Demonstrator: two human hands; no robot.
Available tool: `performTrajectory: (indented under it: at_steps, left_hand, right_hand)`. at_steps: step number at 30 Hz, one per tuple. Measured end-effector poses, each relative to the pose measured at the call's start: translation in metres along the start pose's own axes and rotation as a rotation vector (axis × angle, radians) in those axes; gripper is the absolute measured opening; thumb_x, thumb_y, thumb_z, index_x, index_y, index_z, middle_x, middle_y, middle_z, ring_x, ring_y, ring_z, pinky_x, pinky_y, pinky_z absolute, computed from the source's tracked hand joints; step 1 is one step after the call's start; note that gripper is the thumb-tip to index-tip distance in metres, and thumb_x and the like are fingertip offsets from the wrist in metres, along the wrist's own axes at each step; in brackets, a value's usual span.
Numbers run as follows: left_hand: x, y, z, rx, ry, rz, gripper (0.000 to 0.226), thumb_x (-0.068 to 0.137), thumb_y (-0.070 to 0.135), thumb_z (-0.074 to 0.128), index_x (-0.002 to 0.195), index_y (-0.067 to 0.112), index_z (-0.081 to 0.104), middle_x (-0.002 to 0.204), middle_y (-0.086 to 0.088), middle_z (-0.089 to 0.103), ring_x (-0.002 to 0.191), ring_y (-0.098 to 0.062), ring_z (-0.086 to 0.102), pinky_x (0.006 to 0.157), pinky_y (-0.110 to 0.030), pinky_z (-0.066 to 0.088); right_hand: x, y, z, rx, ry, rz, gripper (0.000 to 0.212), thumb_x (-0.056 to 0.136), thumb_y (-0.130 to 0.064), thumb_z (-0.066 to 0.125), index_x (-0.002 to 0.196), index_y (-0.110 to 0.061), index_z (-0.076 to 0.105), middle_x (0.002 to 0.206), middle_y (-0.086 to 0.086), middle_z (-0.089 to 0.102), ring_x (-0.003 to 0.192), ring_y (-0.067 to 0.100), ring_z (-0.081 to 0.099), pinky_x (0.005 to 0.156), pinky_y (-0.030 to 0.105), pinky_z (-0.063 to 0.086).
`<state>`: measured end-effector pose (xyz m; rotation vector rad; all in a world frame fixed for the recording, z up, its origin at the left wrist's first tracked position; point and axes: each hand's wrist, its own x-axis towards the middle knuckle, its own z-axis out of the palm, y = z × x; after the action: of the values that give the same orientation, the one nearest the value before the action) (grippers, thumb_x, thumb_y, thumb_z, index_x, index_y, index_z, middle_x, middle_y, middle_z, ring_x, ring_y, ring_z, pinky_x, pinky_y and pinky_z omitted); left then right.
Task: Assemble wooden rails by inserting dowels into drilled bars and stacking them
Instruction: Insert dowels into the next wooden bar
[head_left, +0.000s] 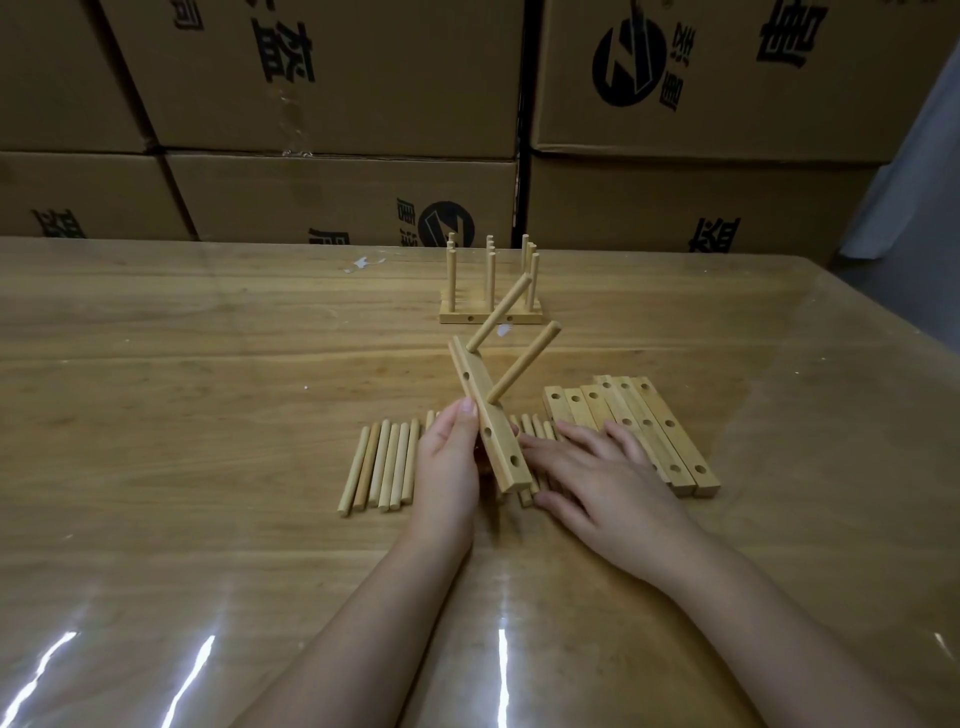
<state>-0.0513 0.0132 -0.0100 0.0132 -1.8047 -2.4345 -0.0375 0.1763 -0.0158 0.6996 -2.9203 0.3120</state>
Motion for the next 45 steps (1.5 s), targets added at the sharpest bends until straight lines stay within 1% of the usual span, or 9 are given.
performTrajectory:
  at_steps: [4,8,12,16,19,22,28,35,45]
  left_hand:
    - [0.0,0.001,0.0,-0.017,-0.005,0.008,0.039,0.101,0.02,0.041,0.075,0.019,0.069,0.07,-0.003,0.069,0.064,-0.012,0.065,0.058,-0.022,0.052]
    - [0.0,0.0,-0.001,-0.016,-0.023,0.018,0.036,0.101,0.02,0.041,0.078,0.015,0.067,0.069,-0.003,0.068,0.064,-0.012,0.063,0.06,-0.023,0.052]
    - [0.0,0.0,-0.002,-0.009,-0.037,0.028,0.036,0.101,0.021,0.041,0.077,0.017,0.068,0.07,-0.003,0.067,0.065,-0.014,0.063,0.062,-0.026,0.052]
    - [0.0,0.0,-0.002,-0.008,-0.041,0.032,0.039,0.101,0.021,0.041,0.074,0.02,0.069,0.07,-0.003,0.068,0.064,-0.013,0.062,0.061,-0.025,0.051]
    - [0.0,-0.001,-0.002,-0.007,-0.039,0.03,0.034,0.101,0.021,0.041,0.081,0.013,0.067,0.072,-0.003,0.069,0.065,-0.012,0.063,0.06,-0.022,0.051]
    - [0.001,-0.001,-0.002,-0.021,-0.033,0.025,0.031,0.1,0.02,0.042,0.084,0.012,0.067,0.072,-0.003,0.07,0.067,-0.011,0.065,0.061,-0.02,0.051]
    - [0.001,0.0,-0.002,-0.053,-0.014,0.01,0.032,0.101,0.017,0.04,0.083,0.008,0.065,0.068,-0.001,0.069,0.063,-0.009,0.063,0.056,-0.02,0.05]
    - [0.001,0.001,-0.002,-0.093,0.002,0.012,0.03,0.1,0.016,0.04,0.083,0.006,0.063,0.067,-0.003,0.068,0.06,-0.009,0.063,0.053,-0.021,0.05]
    - [0.001,0.001,-0.003,-0.124,0.01,0.009,0.028,0.1,0.016,0.041,0.086,0.005,0.063,0.068,-0.003,0.068,0.062,-0.01,0.064,0.054,-0.021,0.051]
  right_hand:
    - [0.0,-0.001,-0.001,0.028,0.006,0.006,0.041,0.095,-0.047,0.035,0.137,-0.045,0.035,0.144,-0.029,0.032,0.14,0.005,0.016,0.115,0.039,0.002]
    - [-0.001,-0.003,-0.001,0.066,0.104,0.014,0.032,0.097,-0.038,0.038,0.127,-0.038,0.051,0.13,-0.023,0.052,0.131,0.008,0.033,0.11,0.032,0.007]
    - [-0.001,-0.005,0.001,-0.007,0.07,-0.021,0.033,0.094,-0.045,0.041,0.125,-0.036,0.05,0.136,-0.022,0.043,0.132,0.005,0.027,0.111,0.033,0.008]
    - [-0.002,-0.008,-0.001,0.005,0.092,-0.035,0.028,0.091,-0.042,0.048,0.116,-0.031,0.055,0.129,-0.016,0.049,0.125,0.009,0.036,0.108,0.032,0.017]
    - [-0.002,-0.014,0.0,-0.028,0.088,-0.042,0.029,0.091,-0.043,0.048,0.112,-0.026,0.056,0.125,-0.011,0.049,0.119,0.013,0.04,0.105,0.034,0.023]
    - [-0.001,-0.019,0.002,-0.05,0.082,-0.03,0.032,0.091,-0.043,0.047,0.113,-0.023,0.056,0.119,-0.008,0.05,0.11,0.015,0.043,0.095,0.033,0.03]
    - [-0.002,-0.024,0.002,-0.057,0.114,-0.015,0.027,0.09,-0.039,0.053,0.107,-0.02,0.059,0.112,-0.004,0.055,0.103,0.017,0.047,0.087,0.033,0.034]
    - [0.002,-0.022,0.003,-0.063,0.118,-0.014,0.023,0.091,-0.029,0.055,0.111,-0.018,0.06,0.115,-0.002,0.057,0.104,0.019,0.049,0.086,0.033,0.035]
    - [0.004,-0.023,0.0,-0.197,0.125,-0.037,0.02,0.087,-0.038,0.056,0.102,-0.024,0.06,0.107,-0.003,0.057,0.09,0.021,0.053,0.073,0.036,0.039]
